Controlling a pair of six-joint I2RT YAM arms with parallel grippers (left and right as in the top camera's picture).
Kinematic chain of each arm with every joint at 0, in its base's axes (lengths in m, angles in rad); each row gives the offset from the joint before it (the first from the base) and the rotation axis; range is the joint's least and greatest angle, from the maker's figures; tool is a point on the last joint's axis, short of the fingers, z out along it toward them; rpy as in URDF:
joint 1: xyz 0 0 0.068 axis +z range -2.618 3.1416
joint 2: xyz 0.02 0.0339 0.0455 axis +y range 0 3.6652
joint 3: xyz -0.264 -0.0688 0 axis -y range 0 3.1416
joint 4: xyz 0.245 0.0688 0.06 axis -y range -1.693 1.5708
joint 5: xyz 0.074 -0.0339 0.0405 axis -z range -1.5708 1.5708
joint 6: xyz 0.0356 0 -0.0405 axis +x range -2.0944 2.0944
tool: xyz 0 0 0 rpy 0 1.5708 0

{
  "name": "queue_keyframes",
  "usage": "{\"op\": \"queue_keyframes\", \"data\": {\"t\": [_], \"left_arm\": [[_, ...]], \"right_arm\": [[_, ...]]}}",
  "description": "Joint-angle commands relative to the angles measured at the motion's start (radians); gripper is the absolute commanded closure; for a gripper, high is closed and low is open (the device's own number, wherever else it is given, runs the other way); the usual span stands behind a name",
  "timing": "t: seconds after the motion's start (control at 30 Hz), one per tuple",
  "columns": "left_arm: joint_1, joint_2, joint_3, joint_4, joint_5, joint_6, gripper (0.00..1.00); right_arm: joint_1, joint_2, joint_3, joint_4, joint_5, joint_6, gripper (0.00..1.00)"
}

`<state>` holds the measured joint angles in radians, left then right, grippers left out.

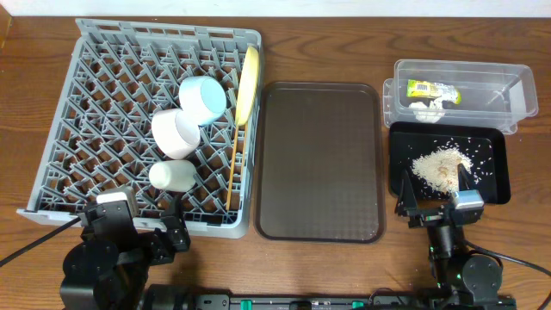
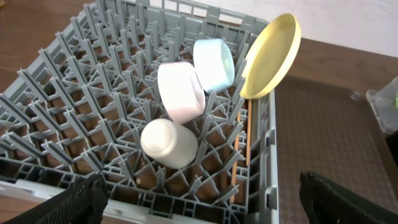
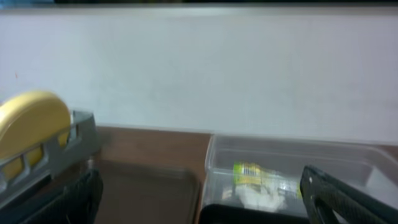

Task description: Sort waste into correct bins and load items into the dishwasher

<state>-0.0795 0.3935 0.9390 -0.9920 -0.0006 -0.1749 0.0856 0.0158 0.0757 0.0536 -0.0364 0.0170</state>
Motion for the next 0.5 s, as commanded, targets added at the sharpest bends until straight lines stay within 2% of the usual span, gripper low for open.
{"op": "queue_keyframes", "data": {"t": [0.0,0.27,0.47], "left_arm": [[0.000,-0.002,-0.001,-0.001,-0.008,0.021,0.02],[0.000,-0.002,-0.001,-0.001,-0.008,0.021,0.02],[0.000,-0.002,-0.001,-0.001,-0.008,0.021,0.02]], "right_arm": [[0.009,-0.011,-0.071,0.097,0.003,-0.007,0.01],[0.009,-0.010,-0.069,-0.134,0.004,-0.007,0.01],[0.009,-0.003,-0.070,-0.126,0.006,-0.007,0.01]]}}
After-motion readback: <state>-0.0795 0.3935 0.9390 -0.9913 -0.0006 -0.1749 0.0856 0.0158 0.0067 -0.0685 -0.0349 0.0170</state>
